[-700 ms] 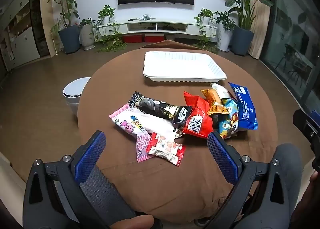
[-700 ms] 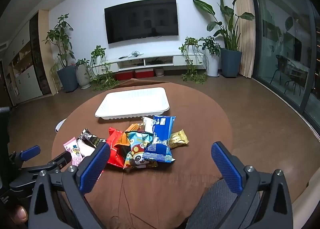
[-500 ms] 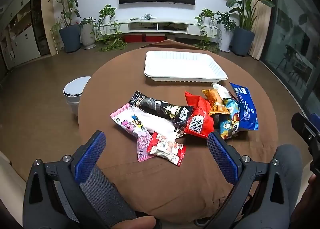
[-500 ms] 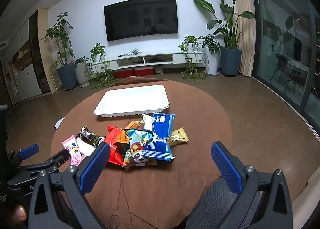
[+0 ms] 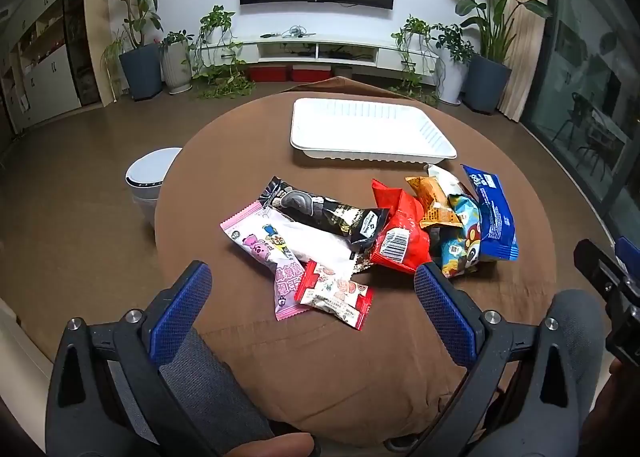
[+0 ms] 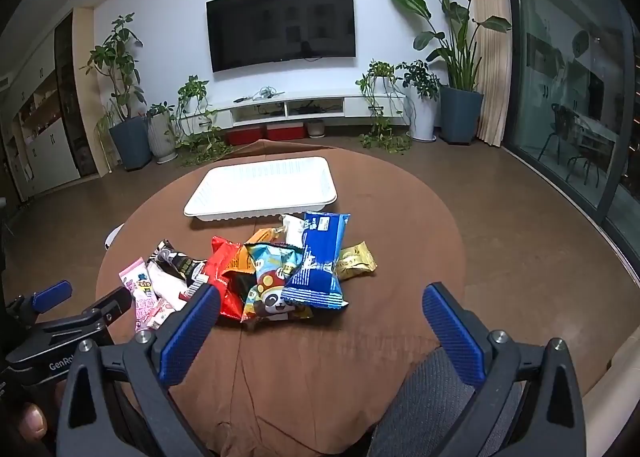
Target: Organize snacks
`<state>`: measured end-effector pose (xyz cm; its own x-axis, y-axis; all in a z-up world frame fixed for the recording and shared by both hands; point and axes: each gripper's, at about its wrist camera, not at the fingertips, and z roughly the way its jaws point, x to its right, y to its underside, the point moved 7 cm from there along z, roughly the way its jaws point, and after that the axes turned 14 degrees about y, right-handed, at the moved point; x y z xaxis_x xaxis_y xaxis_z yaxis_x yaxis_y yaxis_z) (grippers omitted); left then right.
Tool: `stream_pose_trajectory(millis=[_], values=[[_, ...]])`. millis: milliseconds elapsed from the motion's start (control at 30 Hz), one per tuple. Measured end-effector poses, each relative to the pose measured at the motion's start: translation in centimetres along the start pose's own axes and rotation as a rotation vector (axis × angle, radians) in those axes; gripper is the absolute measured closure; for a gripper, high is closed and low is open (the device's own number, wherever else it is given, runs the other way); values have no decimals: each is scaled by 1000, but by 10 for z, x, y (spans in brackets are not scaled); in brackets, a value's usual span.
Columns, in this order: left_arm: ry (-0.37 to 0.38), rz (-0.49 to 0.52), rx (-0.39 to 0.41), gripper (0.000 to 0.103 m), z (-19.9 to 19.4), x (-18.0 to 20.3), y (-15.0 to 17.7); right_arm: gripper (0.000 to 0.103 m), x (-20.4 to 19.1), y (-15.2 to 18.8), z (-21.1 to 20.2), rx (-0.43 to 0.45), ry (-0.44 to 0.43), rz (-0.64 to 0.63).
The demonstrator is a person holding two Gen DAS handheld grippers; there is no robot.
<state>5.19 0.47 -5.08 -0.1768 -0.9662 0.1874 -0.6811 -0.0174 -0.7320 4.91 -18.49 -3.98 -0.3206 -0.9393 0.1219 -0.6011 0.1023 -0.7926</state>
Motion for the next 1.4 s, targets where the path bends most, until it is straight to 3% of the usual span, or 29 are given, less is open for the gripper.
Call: stream_pose_trajectory(millis=[1400], values=[[2,-11,-15,0,7,3,11,0,-3,15,12,-81,20,-48]])
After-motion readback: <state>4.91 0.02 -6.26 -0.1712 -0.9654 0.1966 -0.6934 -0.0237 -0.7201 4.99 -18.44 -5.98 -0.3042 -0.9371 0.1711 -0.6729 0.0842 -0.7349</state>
